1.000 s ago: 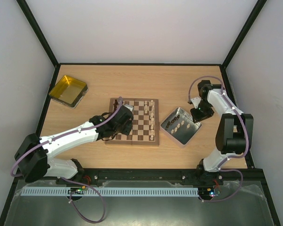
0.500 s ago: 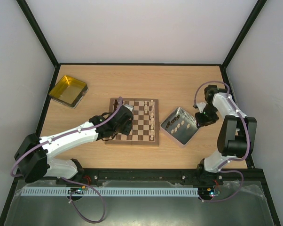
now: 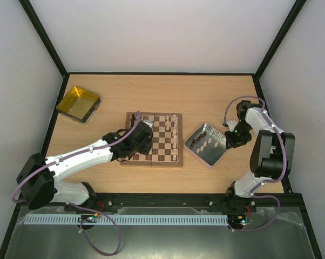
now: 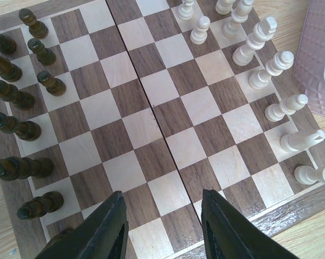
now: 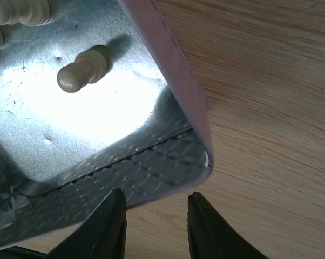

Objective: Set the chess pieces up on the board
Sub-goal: Adjust the storage box at the center of the board.

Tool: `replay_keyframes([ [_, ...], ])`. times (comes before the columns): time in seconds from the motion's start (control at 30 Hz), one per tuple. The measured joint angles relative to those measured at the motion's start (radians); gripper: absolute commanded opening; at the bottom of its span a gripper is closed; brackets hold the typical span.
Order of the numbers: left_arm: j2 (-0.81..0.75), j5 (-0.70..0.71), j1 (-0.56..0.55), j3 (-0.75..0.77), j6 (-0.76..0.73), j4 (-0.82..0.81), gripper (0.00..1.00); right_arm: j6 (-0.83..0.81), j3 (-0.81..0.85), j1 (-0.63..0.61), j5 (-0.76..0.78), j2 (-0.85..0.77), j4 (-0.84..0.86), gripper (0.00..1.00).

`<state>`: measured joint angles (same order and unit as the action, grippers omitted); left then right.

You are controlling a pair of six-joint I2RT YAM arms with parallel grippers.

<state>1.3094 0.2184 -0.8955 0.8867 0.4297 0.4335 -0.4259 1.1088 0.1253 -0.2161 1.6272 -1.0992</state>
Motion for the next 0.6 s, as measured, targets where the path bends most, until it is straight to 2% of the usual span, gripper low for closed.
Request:
replay_keyframes([
  [0.17, 0.000, 0.003, -0.003, 0.000, 0.000, 0.000, 0.40, 0.000, -0.014, 0.002, -0.014, 0.024, 0.001, 0.29],
  [0.4, 0.000, 0.004, -0.003, 0.000, 0.001, 0.000, 0.41, 0.005, -0.012, 0.006, -0.019, 0.031, 0.009, 0.22],
  [0.6, 0.000, 0.011, -0.003, 0.000, 0.001, 0.000, 0.41, 0.008, 0.013, 0.008, -0.010, 0.060, -0.010, 0.20],
])
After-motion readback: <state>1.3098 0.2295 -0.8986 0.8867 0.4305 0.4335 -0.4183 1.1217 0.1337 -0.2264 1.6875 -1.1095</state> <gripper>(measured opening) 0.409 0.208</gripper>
